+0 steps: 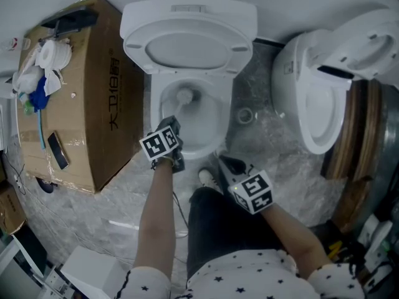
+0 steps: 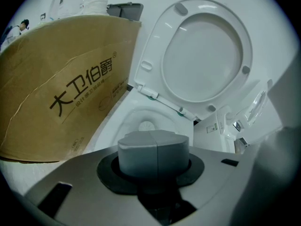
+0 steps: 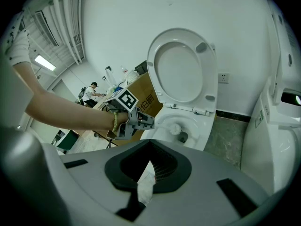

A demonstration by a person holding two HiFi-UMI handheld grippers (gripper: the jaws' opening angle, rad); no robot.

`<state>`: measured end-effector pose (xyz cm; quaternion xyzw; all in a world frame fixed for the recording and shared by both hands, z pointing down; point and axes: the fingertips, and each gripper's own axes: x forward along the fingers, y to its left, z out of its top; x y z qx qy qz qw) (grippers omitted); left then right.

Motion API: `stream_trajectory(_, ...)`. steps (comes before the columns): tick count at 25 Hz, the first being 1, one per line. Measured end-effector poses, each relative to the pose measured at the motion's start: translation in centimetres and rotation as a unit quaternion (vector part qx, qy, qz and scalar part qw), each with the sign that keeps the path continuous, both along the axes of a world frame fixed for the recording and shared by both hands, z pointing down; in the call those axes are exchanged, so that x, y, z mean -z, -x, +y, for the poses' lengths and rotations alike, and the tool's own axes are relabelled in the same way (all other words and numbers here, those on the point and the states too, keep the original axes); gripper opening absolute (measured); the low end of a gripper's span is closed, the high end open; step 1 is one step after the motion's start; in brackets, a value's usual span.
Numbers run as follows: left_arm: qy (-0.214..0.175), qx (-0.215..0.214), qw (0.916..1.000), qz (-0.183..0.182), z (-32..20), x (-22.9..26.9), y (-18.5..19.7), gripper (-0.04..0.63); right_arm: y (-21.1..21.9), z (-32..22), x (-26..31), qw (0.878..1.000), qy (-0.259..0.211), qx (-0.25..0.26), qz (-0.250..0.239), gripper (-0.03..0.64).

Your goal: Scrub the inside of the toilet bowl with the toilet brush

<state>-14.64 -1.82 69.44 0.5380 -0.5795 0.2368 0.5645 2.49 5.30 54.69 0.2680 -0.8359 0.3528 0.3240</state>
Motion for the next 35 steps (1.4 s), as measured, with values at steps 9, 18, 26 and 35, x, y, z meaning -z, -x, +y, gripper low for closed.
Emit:
stream_trajectory(9,0.006,-0.001,1.0,-0.002,1.3,-0.1,0.7,0.156,0.6,0.1,0.2,1.0,-0.003,0.002,-0.002,0.006)
stream_trajectory(18,0.017,0.007,0.9998,-0.004,3.3,-0.4,1.3,0.156,1.3,0.5,0.5,1.0,0.002,0.004,-0.005,0.006)
stream_trajectory(26,0.025,0.011,0.9996,-0.003,4.7,-0.5,1.2,0.156,1.3,0.8,0.5,1.0,-0.002,0.007,-0.005,0.006)
stream_trajectory(35,0.045,0.008,0.999,-0.003,6.9,-1.0,0.7,0.156,1.3,0.7,0.7,1.0,-0.01,0.004,-0.008,0.006)
